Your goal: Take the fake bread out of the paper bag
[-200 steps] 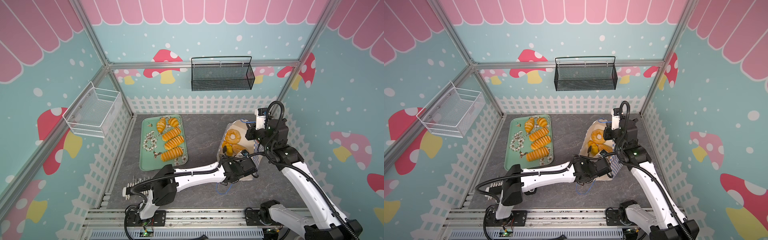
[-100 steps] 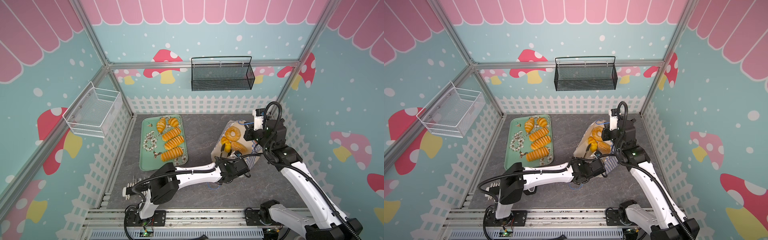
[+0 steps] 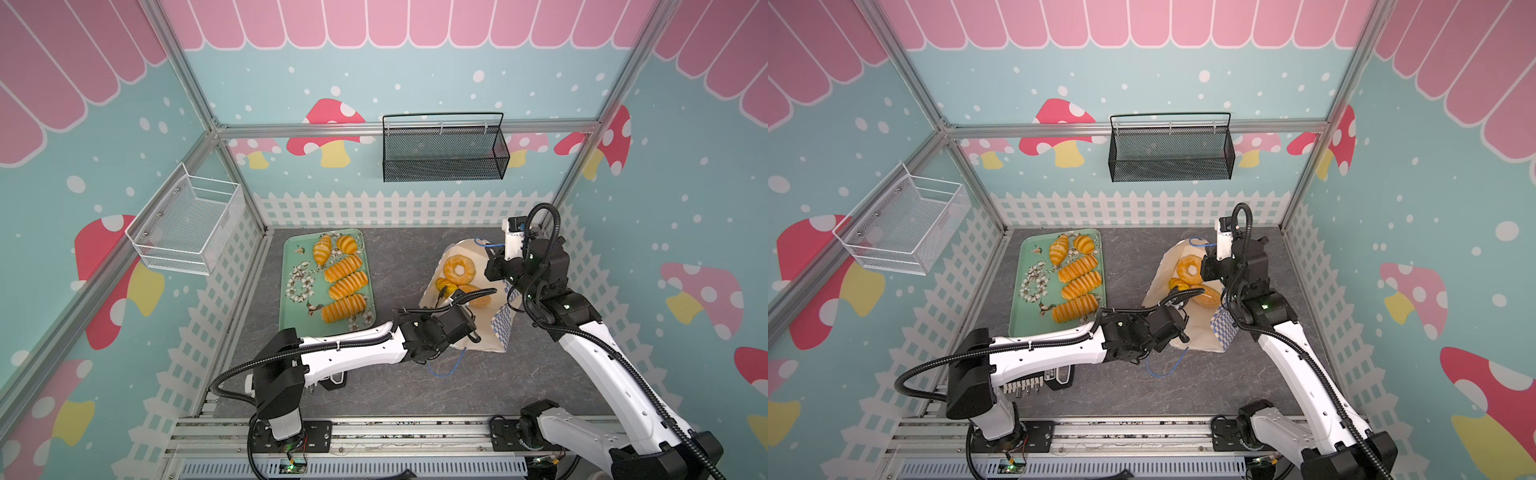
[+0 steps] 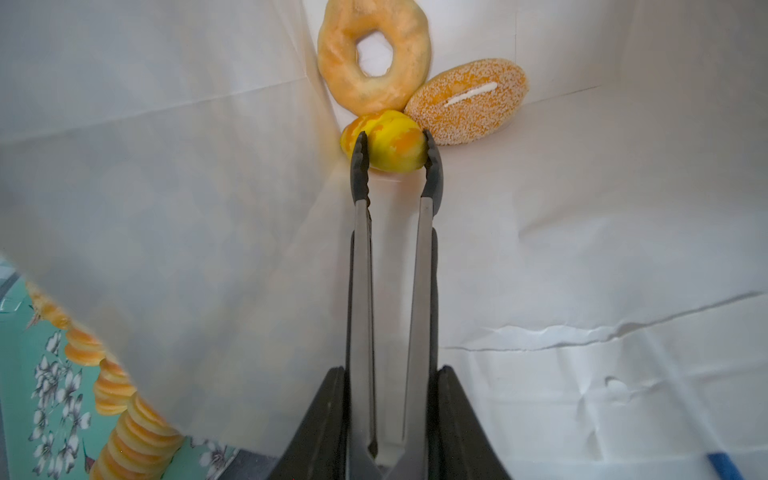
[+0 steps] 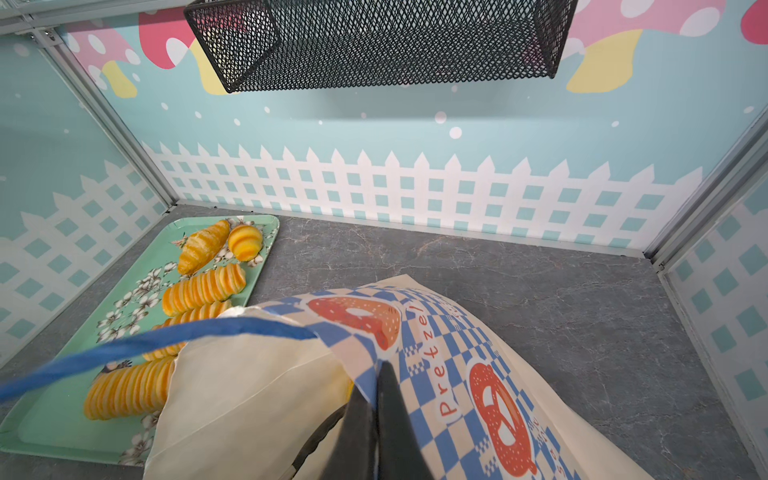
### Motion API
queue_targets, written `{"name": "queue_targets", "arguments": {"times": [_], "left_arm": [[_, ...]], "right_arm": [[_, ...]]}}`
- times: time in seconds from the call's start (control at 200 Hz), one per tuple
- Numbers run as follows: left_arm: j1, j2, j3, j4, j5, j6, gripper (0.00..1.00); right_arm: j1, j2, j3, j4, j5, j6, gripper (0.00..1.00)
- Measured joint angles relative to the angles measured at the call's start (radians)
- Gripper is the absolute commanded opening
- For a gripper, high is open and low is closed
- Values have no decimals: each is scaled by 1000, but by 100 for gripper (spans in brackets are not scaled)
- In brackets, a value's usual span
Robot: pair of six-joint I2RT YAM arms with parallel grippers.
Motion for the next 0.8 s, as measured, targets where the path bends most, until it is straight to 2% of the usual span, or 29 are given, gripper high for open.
{"name": "queue_targets", "arguments": {"times": [0.42, 0.565, 0.8], "left_arm": [[-34, -129, -45, 2, 64, 76, 0], [-68, -177, -127, 13, 86, 105, 0], [-93, -237, -263, 125, 85, 160, 0]], "right_arm": [[20, 5, -2, 1, 21, 0, 0], [20, 6, -6, 6, 28, 0, 0], [21, 6, -6, 10, 29, 0, 0]]}}
